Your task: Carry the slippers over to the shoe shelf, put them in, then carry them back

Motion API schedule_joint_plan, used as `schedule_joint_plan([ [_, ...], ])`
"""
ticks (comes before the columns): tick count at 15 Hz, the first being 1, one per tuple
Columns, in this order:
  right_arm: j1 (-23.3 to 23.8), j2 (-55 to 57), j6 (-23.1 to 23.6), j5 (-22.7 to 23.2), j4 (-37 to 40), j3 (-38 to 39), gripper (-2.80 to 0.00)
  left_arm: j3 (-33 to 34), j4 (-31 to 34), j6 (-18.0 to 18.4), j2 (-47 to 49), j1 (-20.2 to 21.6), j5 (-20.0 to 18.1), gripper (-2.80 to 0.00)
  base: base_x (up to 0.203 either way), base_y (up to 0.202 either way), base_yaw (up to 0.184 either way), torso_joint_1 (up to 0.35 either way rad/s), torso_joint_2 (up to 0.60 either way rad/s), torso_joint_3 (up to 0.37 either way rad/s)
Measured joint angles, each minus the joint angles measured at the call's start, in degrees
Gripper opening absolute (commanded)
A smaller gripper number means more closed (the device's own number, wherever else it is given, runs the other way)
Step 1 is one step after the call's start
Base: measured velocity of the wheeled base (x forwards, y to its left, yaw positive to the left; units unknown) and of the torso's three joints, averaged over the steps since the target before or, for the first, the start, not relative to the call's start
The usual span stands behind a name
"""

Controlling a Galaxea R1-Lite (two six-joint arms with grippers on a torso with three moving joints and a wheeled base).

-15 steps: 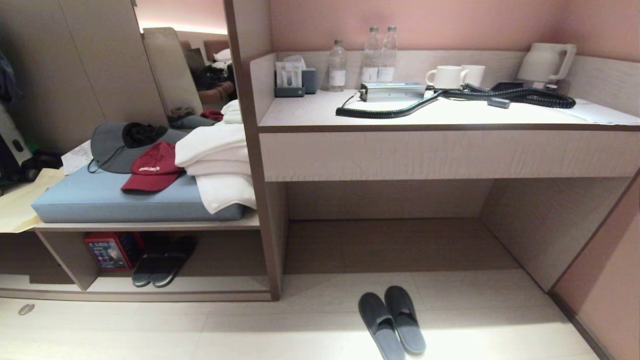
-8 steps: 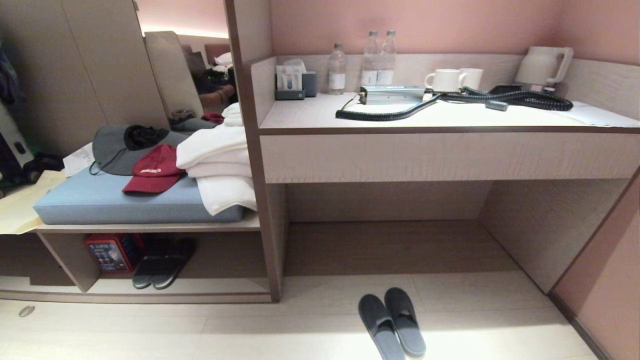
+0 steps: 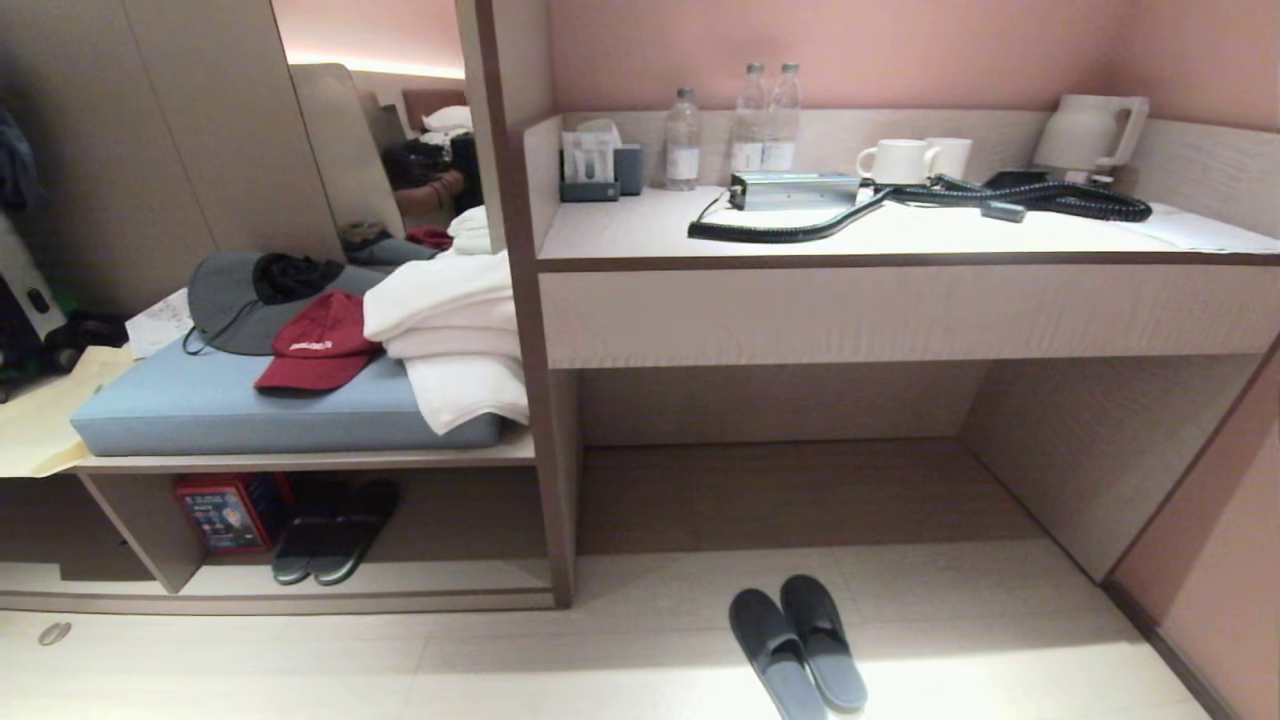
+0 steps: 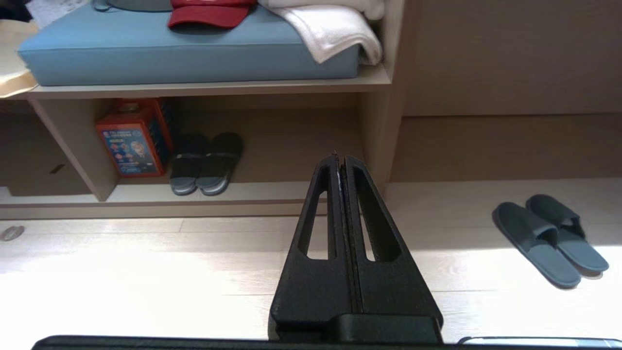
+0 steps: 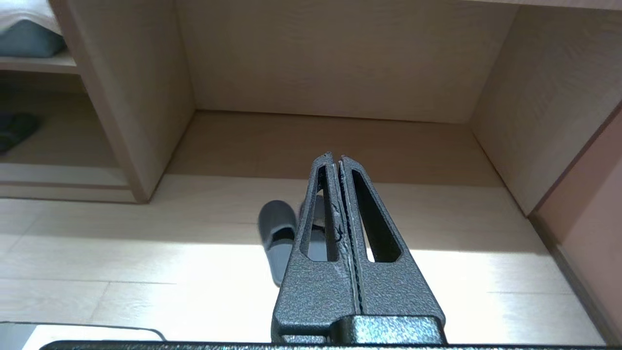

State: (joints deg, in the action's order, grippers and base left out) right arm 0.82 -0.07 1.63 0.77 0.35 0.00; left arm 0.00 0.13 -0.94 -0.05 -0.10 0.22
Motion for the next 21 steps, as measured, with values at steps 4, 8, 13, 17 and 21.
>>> schedule_joint_plan([
  [4,-0.02,0.0,-0.01,-0.02,-0.02,0.0,-2.8,0.0,0.02,-0.1,0.0,0.02,0.05,-2.8,0.0,0.194,-0.002,0.003,0.0,0.003],
  [8,-0.02,0.0,0.01,-0.02,0.0,0.0,-2.8,0.0,0.02,-0.07,0.0,-0.01,0.02,-2.8,0.0,0.194,-0.003,0.002,0.0,0.005],
  [13,-0.02,0.0,0.01,-0.02,0.0,0.0,-2.8,0.0,0.02,-0.08,0.0,0.0,0.01,-2.8,0.0,0.196,-0.002,0.004,0.0,0.002],
  [17,-0.02,0.0,0.01,-0.02,-0.02,0.0,-2.8,0.0,0.02,-0.1,0.0,0.02,0.02,-2.8,0.0,0.194,-0.001,0.002,0.0,0.002],
  [21,-0.02,0.0,-0.01,-0.01,0.0,0.0,-2.8,0.0,0.05,-0.1,0.0,0.0,0.0,-2.8,0.0,0.195,-0.001,0.002,0.0,0.002],
])
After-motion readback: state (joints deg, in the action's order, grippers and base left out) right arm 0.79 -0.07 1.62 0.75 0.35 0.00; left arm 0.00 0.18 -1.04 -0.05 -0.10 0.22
